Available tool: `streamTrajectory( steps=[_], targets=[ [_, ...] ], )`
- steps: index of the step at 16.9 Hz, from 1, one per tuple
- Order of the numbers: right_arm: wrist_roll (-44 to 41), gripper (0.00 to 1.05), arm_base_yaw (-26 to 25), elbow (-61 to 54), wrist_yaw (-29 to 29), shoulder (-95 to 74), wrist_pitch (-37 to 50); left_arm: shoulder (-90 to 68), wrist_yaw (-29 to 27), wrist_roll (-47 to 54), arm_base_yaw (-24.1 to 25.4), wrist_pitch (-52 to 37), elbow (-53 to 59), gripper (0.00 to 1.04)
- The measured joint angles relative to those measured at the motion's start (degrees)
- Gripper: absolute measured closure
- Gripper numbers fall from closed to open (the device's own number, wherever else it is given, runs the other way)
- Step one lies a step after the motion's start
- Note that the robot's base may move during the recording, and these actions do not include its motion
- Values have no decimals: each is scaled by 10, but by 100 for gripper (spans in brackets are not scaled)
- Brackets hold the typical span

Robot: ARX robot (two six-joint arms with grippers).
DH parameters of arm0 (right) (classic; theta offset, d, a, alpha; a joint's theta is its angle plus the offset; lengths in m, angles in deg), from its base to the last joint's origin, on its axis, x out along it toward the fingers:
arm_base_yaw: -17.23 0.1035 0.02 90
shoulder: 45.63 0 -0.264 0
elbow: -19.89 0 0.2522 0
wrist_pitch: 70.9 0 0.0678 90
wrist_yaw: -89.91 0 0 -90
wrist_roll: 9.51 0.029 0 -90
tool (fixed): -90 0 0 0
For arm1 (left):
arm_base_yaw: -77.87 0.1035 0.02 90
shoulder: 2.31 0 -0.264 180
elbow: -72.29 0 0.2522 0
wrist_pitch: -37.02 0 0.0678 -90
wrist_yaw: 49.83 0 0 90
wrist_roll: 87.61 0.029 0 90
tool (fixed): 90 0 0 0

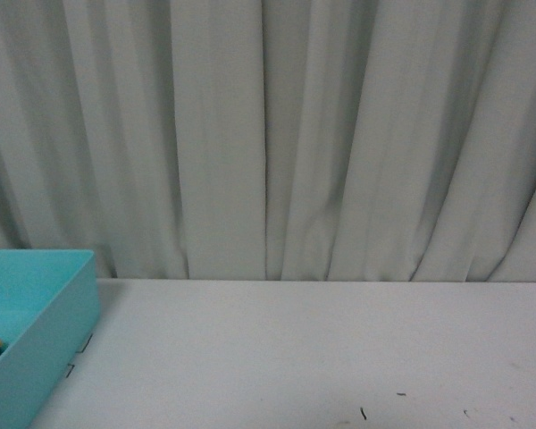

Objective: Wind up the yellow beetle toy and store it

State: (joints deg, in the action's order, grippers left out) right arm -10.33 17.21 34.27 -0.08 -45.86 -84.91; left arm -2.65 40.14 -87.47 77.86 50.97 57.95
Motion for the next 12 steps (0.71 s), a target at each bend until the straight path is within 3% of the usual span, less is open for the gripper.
streamTrajectory(
  steps=[12],
  targets=[
    [0, 6, 0, 0, 0, 0, 0, 0, 0, 0, 0, 0, 0, 7]
  ],
)
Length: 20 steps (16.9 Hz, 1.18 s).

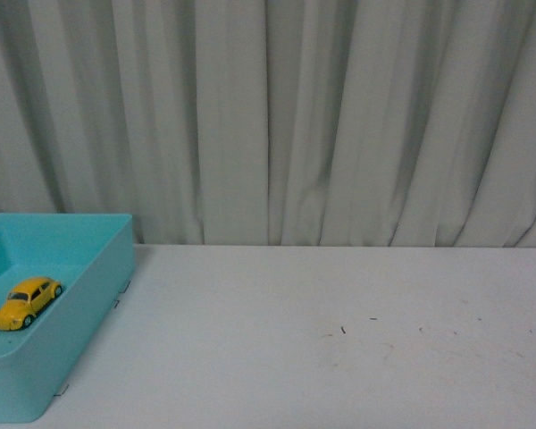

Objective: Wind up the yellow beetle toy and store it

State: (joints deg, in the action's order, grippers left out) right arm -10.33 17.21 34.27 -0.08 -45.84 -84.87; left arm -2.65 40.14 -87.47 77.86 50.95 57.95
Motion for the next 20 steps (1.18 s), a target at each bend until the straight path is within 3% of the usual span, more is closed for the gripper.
streamTrajectory(
  steps=[20],
  targets=[
    [0, 6, 0, 0, 0, 0, 0, 0, 0, 0, 0, 0, 0, 7]
  ],
)
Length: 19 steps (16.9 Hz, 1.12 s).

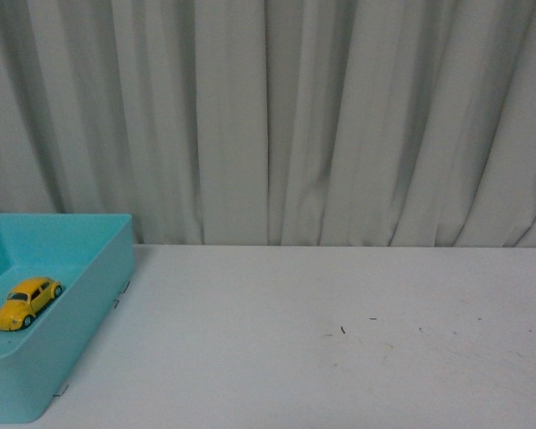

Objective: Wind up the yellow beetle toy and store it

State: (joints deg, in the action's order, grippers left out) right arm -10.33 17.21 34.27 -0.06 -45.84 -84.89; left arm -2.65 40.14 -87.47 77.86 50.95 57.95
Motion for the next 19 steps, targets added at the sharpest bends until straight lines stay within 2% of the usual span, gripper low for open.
streamTrajectory(
  steps=[19],
  targets=[
    [2, 6, 0, 0, 0, 0, 0, 0, 0, 0, 0, 0, 0, 7]
  ],
)
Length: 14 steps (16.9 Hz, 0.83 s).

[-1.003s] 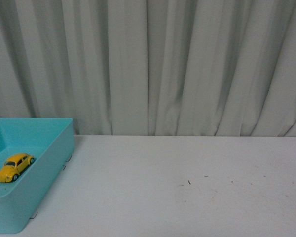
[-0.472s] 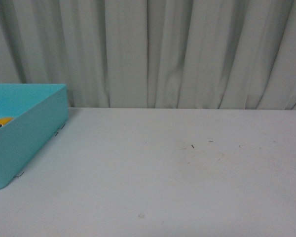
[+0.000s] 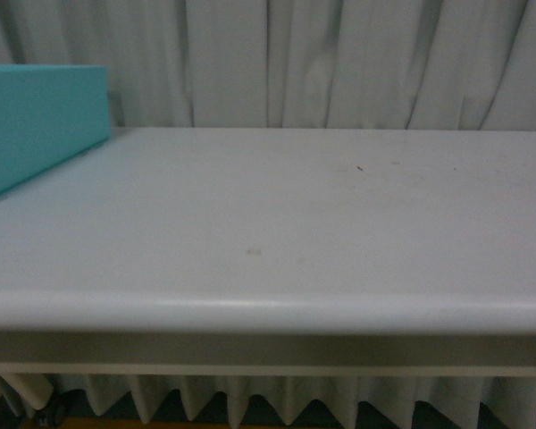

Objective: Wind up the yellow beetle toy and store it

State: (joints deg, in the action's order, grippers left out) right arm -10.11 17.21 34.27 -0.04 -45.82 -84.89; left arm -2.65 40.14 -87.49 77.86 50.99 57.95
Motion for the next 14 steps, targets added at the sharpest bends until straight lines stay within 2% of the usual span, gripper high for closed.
streamTrajectory(
  steps=[14],
  targets=[
    [0, 6, 0, 0, 0, 0, -1, 0, 0, 0, 0, 1, 0, 7]
  ],
)
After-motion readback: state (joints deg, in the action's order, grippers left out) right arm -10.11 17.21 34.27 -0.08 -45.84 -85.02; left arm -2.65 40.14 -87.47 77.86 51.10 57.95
